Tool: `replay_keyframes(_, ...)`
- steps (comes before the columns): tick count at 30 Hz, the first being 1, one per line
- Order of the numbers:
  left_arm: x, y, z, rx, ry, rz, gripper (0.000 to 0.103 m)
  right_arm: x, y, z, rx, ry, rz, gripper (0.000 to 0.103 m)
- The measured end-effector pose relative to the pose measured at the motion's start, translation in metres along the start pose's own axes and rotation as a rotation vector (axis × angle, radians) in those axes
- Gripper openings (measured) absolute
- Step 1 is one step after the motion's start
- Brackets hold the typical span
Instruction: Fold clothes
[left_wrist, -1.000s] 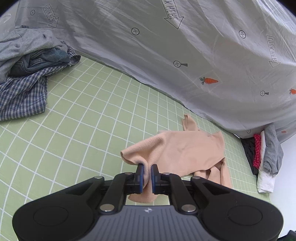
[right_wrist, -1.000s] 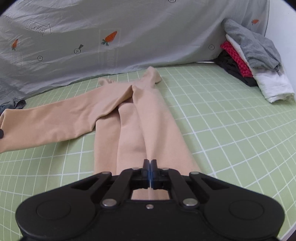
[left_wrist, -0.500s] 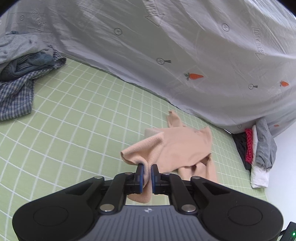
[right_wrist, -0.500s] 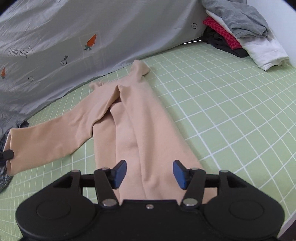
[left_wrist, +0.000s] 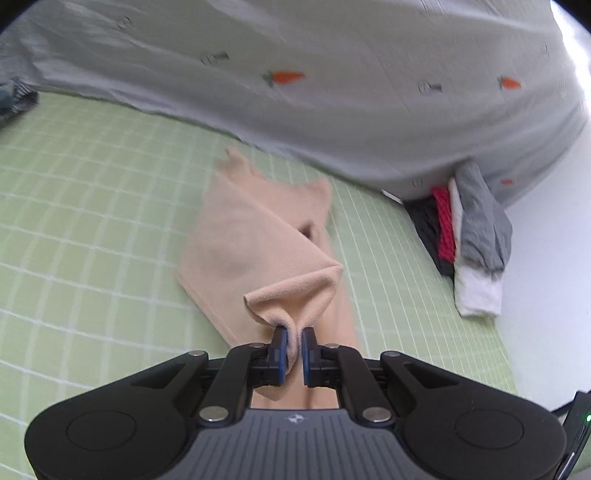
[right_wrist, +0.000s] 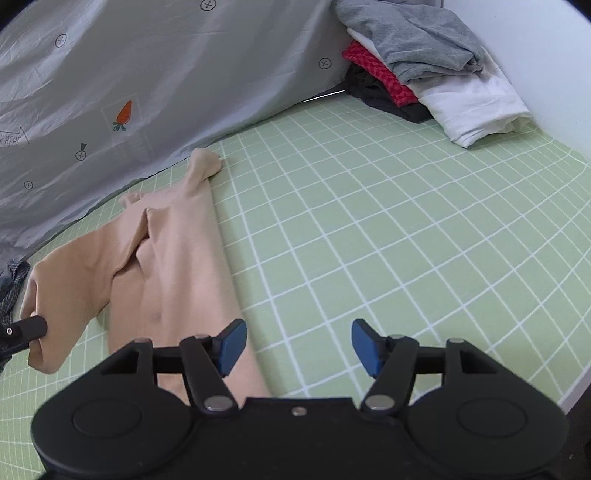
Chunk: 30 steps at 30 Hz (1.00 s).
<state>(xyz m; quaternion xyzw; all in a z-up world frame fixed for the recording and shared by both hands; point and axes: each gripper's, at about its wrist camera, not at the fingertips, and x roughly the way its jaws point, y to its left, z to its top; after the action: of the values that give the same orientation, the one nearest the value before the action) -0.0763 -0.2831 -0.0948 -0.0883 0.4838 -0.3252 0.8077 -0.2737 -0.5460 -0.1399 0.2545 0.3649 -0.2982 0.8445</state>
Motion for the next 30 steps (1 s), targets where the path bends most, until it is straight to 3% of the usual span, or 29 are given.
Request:
replay_keyframes(4, 0.023, -0.024, -0.021, 0.003, 0.070, 0.014, 0.011, 0.003, -0.038, 0.008, 0.012, 0.015, -0.021, 0.064)
replay_keyframes(7, 0.040, -0.041, -0.037, 0.005, 0.123, 0.024, 0.032, 0.009, -0.059, 0.016, 0.025, 0.024, -0.029, 0.064)
replay_keyframes(9, 0.044, -0.046, -0.043, -0.002, 0.139, 0.042, 0.061, 0.014, -0.067, 0.021, 0.024, 0.029, -0.025, 0.064)
replay_keyframes(14, 0.027, -0.027, -0.044, -0.050, 0.106, 0.130, 0.085, 0.031, -0.057, 0.031, -0.058, 0.048, 0.043, 0.065)
replay_keyframes(24, -0.009, 0.010, -0.044, -0.146, 0.039, 0.306, 0.094, 0.046, 0.033, 0.017, -0.343, 0.085, 0.253, 0.066)
replay_keyframes(27, -0.015, 0.020, -0.043, -0.152, 0.037, 0.333, 0.094, 0.048, 0.053, 0.007, -0.411, 0.091, 0.293, 0.053)
replay_keyframes(30, -0.018, 0.028, -0.040, -0.142, 0.047, 0.329, 0.094, 0.052, 0.064, -0.001, -0.438, 0.115, 0.295, 0.050)
